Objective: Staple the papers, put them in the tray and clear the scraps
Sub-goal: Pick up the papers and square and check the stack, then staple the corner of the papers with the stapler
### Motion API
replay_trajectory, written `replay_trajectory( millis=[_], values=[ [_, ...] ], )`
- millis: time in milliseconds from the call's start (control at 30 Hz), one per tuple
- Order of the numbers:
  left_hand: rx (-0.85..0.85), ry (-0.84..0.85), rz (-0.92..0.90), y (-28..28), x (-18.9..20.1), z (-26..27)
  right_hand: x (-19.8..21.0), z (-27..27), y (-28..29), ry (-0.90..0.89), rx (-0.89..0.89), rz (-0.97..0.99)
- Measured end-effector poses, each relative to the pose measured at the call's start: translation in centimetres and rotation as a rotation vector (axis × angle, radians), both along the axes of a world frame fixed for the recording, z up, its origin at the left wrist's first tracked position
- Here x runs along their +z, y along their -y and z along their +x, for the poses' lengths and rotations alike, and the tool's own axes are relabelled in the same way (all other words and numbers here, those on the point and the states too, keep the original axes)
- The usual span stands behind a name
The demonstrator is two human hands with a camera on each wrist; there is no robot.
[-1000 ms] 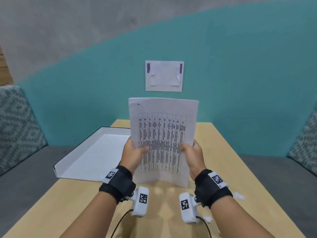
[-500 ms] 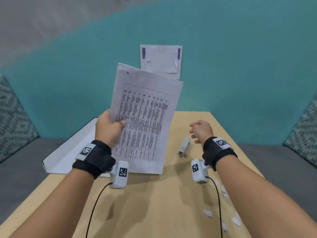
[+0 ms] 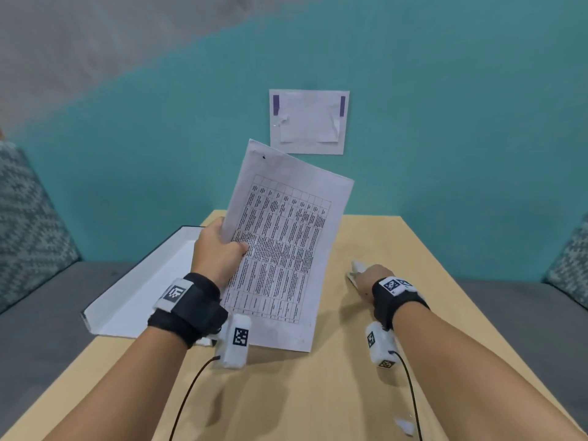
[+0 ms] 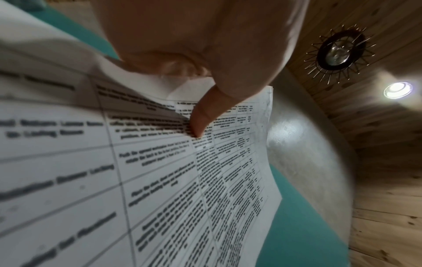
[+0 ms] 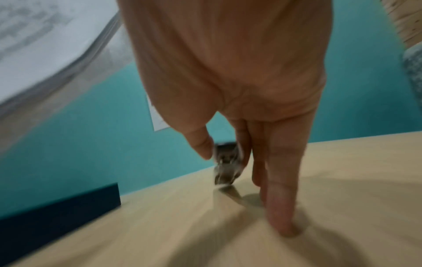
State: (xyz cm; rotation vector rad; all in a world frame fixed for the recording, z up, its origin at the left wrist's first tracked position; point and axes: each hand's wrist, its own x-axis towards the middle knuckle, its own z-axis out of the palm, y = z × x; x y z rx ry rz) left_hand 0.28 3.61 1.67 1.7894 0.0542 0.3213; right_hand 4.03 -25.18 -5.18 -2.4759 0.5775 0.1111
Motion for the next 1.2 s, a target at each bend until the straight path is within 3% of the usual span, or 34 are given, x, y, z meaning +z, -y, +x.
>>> replay_trajectory(
  millis=[100, 167, 333, 433, 500, 700, 767, 900, 967, 1200],
  values=[
    [-0.005, -0.014, -0.013, -0.1, 0.2, -0.6, 1.4, -0.9, 1.7, 0.185, -0.199, 0.338],
    [-0.008, -0.026, -0.009, -0.2, 0.4, -1.1, 3.0, -1.3, 2.6, 0.365, -0.237, 0.532],
    [-0.021, -0.041, 0.018, 0.1, 0.6, -2.3, 10.6, -4.2, 3.0, 0.921, -0.288, 0.767],
    [-0.044, -0.03, 0.065, 1.2, 1.2, -3.5, 14.9, -5.5, 2.3, 1.16, -0.28, 0.954],
    [-0.063, -0.011, 0.113, 2.2, 1.7, -4.5, 17.2, -6.1, 1.4, 1.228, -0.251, 1.102],
    [-0.128, 0.029, 0.217, 4.6, 2.6, -6.4, 21.5, -7.7, -1.0, 1.207, -0.329, 1.514],
    [-0.156, 0.047, 0.232, 5.1, 2.5, -7.1, 22.2, -8.1, -1.2, 1.297, -0.371, 1.487],
    [-0.189, 0.098, 0.275, 5.8, 2.5, -7.9, 22.6, -9.0, -1.9, 1.573, -0.395, 1.1],
    [-0.187, 0.112, 0.284, 6.0, 2.6, -8.1, 22.2, -9.2, -2.1, 1.63, -0.348, 0.951],
    [-0.215, 0.106, 0.299, 6.4, 3.3, -8.4, 21.8, -10.1, -2.0, 1.68, -0.175, 0.89]
  ],
)
